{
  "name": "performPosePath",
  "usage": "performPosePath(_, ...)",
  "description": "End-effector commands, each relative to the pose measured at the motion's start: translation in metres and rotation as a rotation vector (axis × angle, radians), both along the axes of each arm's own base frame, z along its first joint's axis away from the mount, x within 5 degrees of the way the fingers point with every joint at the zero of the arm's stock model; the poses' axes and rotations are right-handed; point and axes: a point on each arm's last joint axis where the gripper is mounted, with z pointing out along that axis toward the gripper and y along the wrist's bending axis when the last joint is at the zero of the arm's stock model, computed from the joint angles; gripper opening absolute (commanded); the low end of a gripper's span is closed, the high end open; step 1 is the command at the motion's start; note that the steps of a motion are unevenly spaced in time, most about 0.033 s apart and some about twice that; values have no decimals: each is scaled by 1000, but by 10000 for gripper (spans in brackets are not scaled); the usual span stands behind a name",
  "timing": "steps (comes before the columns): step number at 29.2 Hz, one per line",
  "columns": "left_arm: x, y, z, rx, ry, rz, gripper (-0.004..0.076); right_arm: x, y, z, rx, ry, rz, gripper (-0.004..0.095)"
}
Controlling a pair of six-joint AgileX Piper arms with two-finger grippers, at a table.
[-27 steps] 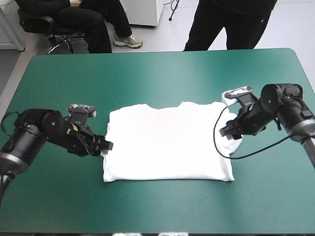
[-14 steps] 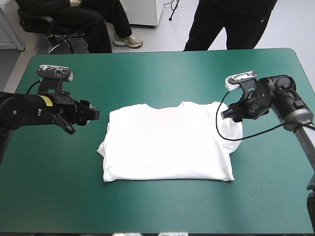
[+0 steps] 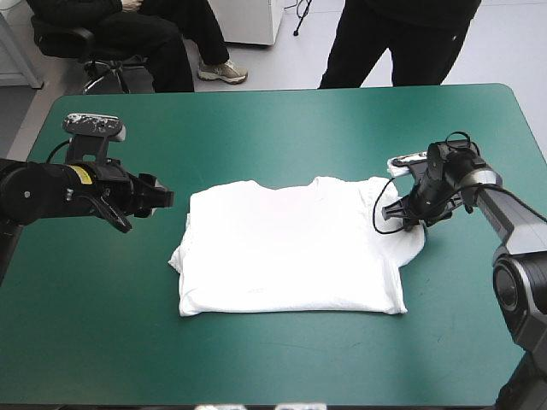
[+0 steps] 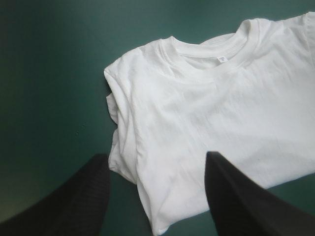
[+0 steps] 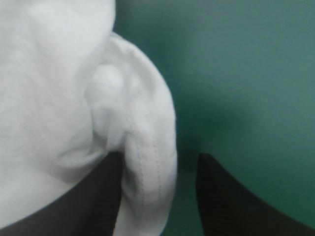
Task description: Fold the cloth
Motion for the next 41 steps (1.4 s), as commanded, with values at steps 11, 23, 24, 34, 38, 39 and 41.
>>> performPosePath(11,-7,1,11,-11,-36,7,421,9,2,8,62,-46,-4,-17)
performPosePath(23,-6,3,11,5,-40,13,421,-6,52,69,159,-186,141,-17)
performPosePath(24,-6,3,11,5,-40,13,421,-7,60,67,159,-184,164,-17)
performPosePath(34,-9,4,11,9,-28,11,421,-5,104,27,117,-91,295,2)
performPosePath(38,-9,4,11,13,-30,13,421,-5,108,25,144,-83,333,164)
performPosePath(39,-9,4,11,15,-30,14,421,-5,109,25,155,-82,340,223)
performPosePath(41,-9,5,11,19,-31,16,421,-7,111,25,181,-70,351,347)
